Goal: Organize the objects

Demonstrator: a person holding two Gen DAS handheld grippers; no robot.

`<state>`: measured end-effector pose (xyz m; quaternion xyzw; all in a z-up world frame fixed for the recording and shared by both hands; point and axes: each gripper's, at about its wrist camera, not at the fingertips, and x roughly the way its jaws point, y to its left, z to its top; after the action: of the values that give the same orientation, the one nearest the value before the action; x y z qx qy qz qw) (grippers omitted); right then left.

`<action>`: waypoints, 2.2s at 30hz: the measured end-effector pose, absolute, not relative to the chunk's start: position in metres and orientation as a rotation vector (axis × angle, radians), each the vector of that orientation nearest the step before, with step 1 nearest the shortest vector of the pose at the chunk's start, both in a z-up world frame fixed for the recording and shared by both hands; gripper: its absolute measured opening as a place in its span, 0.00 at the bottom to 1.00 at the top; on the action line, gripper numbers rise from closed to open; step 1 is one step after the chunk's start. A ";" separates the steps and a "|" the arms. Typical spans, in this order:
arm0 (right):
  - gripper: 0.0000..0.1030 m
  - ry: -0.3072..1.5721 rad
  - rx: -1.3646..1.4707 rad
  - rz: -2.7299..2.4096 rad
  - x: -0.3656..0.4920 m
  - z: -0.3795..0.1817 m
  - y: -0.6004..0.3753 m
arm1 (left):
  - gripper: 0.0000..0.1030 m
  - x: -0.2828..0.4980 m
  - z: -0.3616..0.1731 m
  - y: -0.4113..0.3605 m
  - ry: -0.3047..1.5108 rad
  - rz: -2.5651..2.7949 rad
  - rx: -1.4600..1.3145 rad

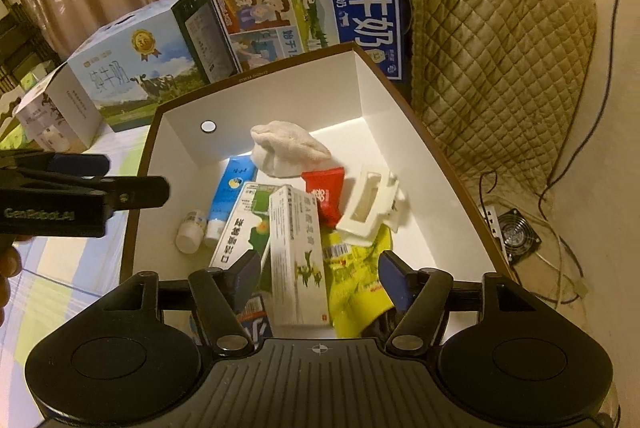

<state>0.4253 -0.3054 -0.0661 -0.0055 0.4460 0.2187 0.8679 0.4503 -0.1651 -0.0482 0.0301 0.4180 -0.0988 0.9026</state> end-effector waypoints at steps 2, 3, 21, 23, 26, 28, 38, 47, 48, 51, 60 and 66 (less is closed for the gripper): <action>0.61 0.933 -0.004 0.451 0.418 -0.064 -0.308 | 0.90 0.440 -0.046 -0.163 0.864 -0.197 0.051; 0.61 0.933 -0.001 0.448 0.414 -0.063 -0.310 | 0.91 0.435 -0.044 -0.162 0.862 -0.193 0.043; 0.62 0.925 0.023 0.515 0.348 -0.041 -0.322 | 0.99 0.331 -0.019 -0.144 0.827 -0.044 -0.025; 0.62 0.931 0.017 0.536 0.340 -0.041 -0.322 | 0.99 0.317 -0.018 -0.144 0.824 -0.023 -0.027; 0.62 0.939 0.014 0.555 0.327 -0.041 -0.322 | 0.99 0.299 -0.019 -0.142 0.828 0.008 -0.028; 0.62 0.943 0.017 0.565 0.317 -0.041 -0.322 | 0.99 0.285 -0.021 -0.140 0.833 0.031 -0.035; 0.62 0.968 0.000 0.580 0.262 -0.043 -0.304 | 0.99 0.223 -0.026 -0.118 0.867 0.083 -0.065; 0.62 0.993 -0.001 0.590 0.205 -0.046 -0.268 | 0.99 0.170 -0.029 -0.084 0.902 0.082 -0.073; 0.62 0.994 -0.003 0.590 0.200 -0.047 -0.265 | 0.99 0.165 -0.030 -0.080 0.905 0.080 -0.076; 0.62 0.998 -0.012 0.588 0.182 -0.047 -0.253 | 0.99 0.149 -0.031 -0.066 0.914 0.075 -0.084; 0.62 1.013 -0.020 0.573 0.140 -0.050 -0.225 | 0.99 0.113 -0.034 -0.030 0.935 0.069 -0.091; 0.62 1.018 -0.026 0.567 0.118 -0.053 -0.211 | 0.99 0.093 -0.036 -0.014 0.944 0.060 -0.092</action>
<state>0.1182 -0.2113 -0.0529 -0.0122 0.4807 0.2677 0.8349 0.0929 -0.0139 -0.0357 -0.0443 0.4546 0.0289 0.8891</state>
